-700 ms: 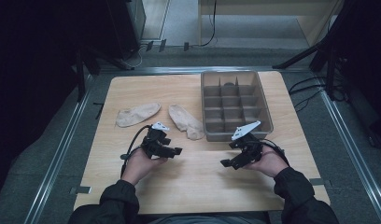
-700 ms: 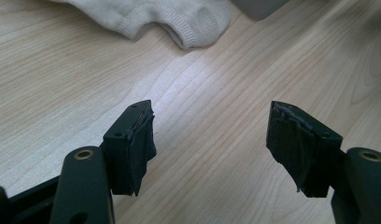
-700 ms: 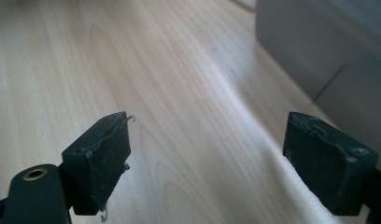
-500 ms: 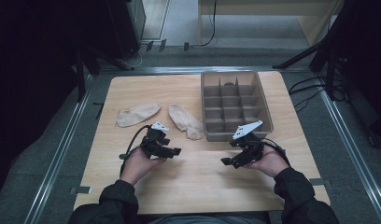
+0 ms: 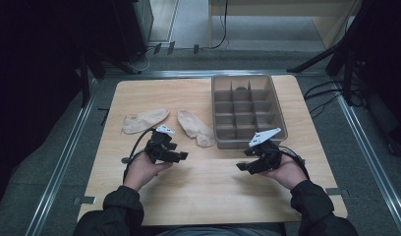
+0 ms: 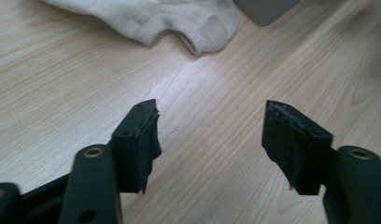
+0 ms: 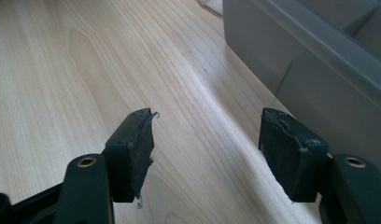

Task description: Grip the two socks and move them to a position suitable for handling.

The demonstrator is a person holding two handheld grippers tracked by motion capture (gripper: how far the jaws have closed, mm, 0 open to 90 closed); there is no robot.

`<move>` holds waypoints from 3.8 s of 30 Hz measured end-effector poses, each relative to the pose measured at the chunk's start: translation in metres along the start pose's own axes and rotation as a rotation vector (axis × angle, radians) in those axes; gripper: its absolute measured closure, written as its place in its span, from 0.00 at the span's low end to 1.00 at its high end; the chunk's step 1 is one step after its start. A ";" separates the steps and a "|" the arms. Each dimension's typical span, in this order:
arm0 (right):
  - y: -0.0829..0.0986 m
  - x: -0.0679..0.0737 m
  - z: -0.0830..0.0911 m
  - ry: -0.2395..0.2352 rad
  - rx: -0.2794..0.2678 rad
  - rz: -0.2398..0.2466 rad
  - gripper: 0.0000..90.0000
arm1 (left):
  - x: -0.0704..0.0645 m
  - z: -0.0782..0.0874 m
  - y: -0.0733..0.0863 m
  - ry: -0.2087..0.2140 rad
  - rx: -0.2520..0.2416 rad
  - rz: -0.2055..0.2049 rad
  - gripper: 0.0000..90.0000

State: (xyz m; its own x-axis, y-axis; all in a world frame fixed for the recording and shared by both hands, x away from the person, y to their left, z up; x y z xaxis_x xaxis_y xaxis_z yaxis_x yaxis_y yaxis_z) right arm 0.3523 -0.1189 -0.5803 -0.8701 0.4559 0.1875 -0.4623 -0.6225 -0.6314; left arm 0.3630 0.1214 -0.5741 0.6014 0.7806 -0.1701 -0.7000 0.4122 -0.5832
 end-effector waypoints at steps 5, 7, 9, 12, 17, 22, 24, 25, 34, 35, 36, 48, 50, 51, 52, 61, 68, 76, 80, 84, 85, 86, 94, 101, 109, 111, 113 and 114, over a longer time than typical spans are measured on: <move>-0.001 0.002 -0.002 -0.007 -0.005 -0.022 0.42 | 0.003 -0.001 -0.003 -0.004 0.000 -0.015 0.42; 0.001 0.005 -0.004 -0.007 0.002 -0.010 0.42 | 0.003 -0.002 -0.004 -0.003 -0.004 -0.014 0.41; 0.002 0.006 -0.003 -0.006 0.002 -0.009 0.42 | 0.004 -0.002 -0.005 -0.002 0.001 -0.012 0.41; 0.006 0.003 -0.001 0.029 0.019 0.010 0.42 | 0.004 -0.003 -0.006 0.012 0.012 -0.017 0.43; 0.012 -0.001 0.004 0.036 0.020 -0.026 0.42 | 0.005 -0.005 -0.009 0.013 0.014 -0.020 0.42; 0.015 0.000 0.005 0.036 0.031 -0.027 0.40 | 0.006 -0.011 -0.014 0.010 0.016 -0.044 0.41; 0.016 0.001 0.005 0.039 0.034 -0.031 0.39 | 0.007 -0.012 -0.015 0.003 0.013 -0.044 0.40; 0.016 0.001 0.005 0.038 0.033 -0.035 0.39 | 0.007 -0.013 -0.016 0.003 0.014 -0.044 0.40; 0.017 0.003 0.004 0.028 0.040 -0.043 0.39 | 0.015 -0.021 -0.033 -0.021 -0.006 -0.083 0.29; 0.017 0.003 0.004 0.028 0.040 -0.043 0.39 | 0.015 -0.021 -0.033 -0.021 -0.006 -0.083 0.29; 0.017 0.003 0.003 0.028 0.042 -0.037 0.39 | 0.016 -0.022 -0.040 -0.023 -0.018 -0.073 0.29; 0.021 -0.007 0.002 0.042 0.062 -0.104 0.40 | 0.027 -0.041 -0.063 -0.028 -0.036 -0.032 0.29; 0.022 -0.007 0.002 0.042 0.063 -0.111 0.40 | 0.026 -0.043 -0.066 0.002 -0.048 -0.008 0.29; 0.022 -0.008 0.002 0.042 0.061 -0.119 0.40 | 0.026 -0.045 -0.066 0.008 -0.050 0.005 0.29; 0.023 -0.009 0.003 0.043 0.063 -0.132 0.40 | 0.028 -0.049 -0.066 -0.011 -0.046 -0.002 0.30; 0.021 -0.009 0.002 0.037 0.058 -0.124 0.40 | 0.027 -0.058 -0.073 -0.054 -0.009 -0.044 0.31; 0.021 -0.008 0.001 0.030 0.060 -0.115 0.40 | 0.029 -0.074 -0.082 -0.069 -0.015 -0.044 0.29; 0.021 -0.007 0.001 0.028 0.063 -0.117 0.40 | 0.039 -0.090 -0.068 -0.122 -0.019 -0.038 0.34; 0.021 -0.008 0.001 0.031 0.064 -0.119 0.40 | 0.039 -0.090 -0.066 -0.151 -0.041 -0.062 0.37; 0.021 -0.008 0.001 0.034 0.068 -0.114 0.40 | 0.042 -0.088 -0.065 -0.193 -0.039 -0.090 0.49; 0.021 -0.007 0.001 0.035 0.070 -0.113 0.40 | 0.045 -0.087 -0.064 -0.201 -0.049 -0.081 0.54; 0.022 -0.007 0.000 0.035 0.072 -0.113 0.40 | 0.046 -0.086 -0.064 -0.203 -0.056 -0.078 0.60; 0.022 -0.007 -0.001 0.032 0.078 -0.109 0.40 | 0.051 -0.081 -0.061 -0.189 -0.044 -0.082 0.89; 0.021 -0.007 0.000 0.033 0.071 -0.105 0.40 | 0.055 -0.074 -0.057 -0.112 -0.020 -0.008 0.92; 0.019 -0.007 0.000 0.026 0.059 -0.106 0.40 | 0.053 -0.026 -0.052 -0.042 -0.040 -0.053 0.92; 0.018 -0.006 0.000 0.025 0.054 -0.101 0.40 | 0.050 -0.010 -0.048 -0.036 -0.043 -0.089 0.92; 0.016 -0.004 0.000 0.020 0.050 -0.095 0.40 | 0.047 0.000 -0.045 -0.031 -0.047 -0.114 0.92; 0.015 -0.002 0.000 0.019 0.047 -0.086 0.40 | 0.042 0.012 -0.042 -0.024 -0.054 -0.146 0.92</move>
State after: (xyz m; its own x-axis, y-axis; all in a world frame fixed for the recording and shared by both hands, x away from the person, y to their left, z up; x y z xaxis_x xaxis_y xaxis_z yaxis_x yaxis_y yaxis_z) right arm 0.3476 -0.1288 -0.5903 -0.8235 0.5206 0.2254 -0.5433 -0.6091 -0.5778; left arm 0.4135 0.1426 -0.5474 0.6852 0.7257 -0.0618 -0.5837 0.4964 -0.6426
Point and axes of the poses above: each handheld gripper's, and its own axes: z roughly backward along the jaws, y roughly out of its underside, x roughly to its left, the point moved 10 cm from there along -z, roughly forward along the jaws, and after that the axes turned 3 degrees about -y, right-handed, at the moved point
